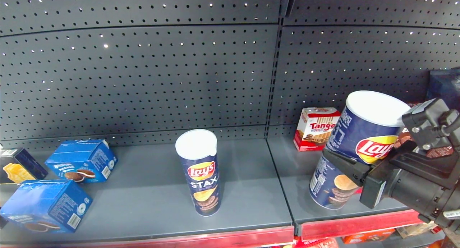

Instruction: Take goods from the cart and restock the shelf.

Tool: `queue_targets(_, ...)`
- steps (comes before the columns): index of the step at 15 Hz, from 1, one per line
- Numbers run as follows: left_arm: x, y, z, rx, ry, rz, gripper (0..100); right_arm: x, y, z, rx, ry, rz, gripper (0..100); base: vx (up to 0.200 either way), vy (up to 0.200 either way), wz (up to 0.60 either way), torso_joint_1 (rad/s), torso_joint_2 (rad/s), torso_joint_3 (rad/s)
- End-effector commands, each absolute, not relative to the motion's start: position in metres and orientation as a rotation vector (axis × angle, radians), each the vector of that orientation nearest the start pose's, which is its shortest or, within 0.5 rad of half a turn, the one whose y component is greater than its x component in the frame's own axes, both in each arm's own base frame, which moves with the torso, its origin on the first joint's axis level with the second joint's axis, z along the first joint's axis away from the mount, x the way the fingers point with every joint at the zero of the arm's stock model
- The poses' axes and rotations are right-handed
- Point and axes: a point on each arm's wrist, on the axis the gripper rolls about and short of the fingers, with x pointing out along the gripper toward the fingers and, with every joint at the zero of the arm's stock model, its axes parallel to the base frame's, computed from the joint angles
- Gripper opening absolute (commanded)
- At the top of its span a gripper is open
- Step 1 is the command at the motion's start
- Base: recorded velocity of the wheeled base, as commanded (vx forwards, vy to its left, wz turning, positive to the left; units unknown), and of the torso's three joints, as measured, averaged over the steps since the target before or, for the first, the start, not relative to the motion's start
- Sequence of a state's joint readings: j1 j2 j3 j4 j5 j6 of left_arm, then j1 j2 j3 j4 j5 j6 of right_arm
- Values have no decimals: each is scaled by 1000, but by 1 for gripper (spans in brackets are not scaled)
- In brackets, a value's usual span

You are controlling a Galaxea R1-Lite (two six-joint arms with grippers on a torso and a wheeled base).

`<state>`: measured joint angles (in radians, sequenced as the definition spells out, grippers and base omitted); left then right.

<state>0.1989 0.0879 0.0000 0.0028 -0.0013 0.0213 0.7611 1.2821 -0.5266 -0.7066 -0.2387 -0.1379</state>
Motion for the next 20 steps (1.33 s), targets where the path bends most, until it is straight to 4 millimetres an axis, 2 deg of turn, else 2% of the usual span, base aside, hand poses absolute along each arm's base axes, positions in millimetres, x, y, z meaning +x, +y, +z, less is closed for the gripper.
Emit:
queue_targets(1,-15,-3,77,12,98,197,100,150,136,220,-157,3,522,0,0,0,0,0,0,0)
queue_targets(4,-15,-3,77,12,98,197,100,163,150,219,-154,21,529,0,0,0,0,0,0,0)
queue_targets(6,-15,-3,77,13,99,197,100,182,172,223,-101,-1,531,0,0,0,0,0,0,0)
queue_targets(9,-15,-3,77,12,98,197,100,204,193,214,-90,6,492,0,0,0,0,0,0,0)
queue_targets(12,-15,-3,77,13,99,197,100,229,207,208,-71,17,378,0,0,0,0,0,0,0)
queue_targets(13,-15,-3,77,12,98,197,100,247,217,207,-46,-4,284,0,0,0,0,0,0,0)
queue_targets(14,-15,-3,77,13,99,197,100,256,223,204,-42,-7,222,0,0,0,0,0,0,0)
queue_targets(16,-15,-3,77,12,98,197,100,263,224,195,-73,23,134,0,0,0,0,0,0,0)
queue_targets(20,-15,-3,77,12,98,197,100,266,220,192,-82,36,164,0,0,0,150,1,2,-2)
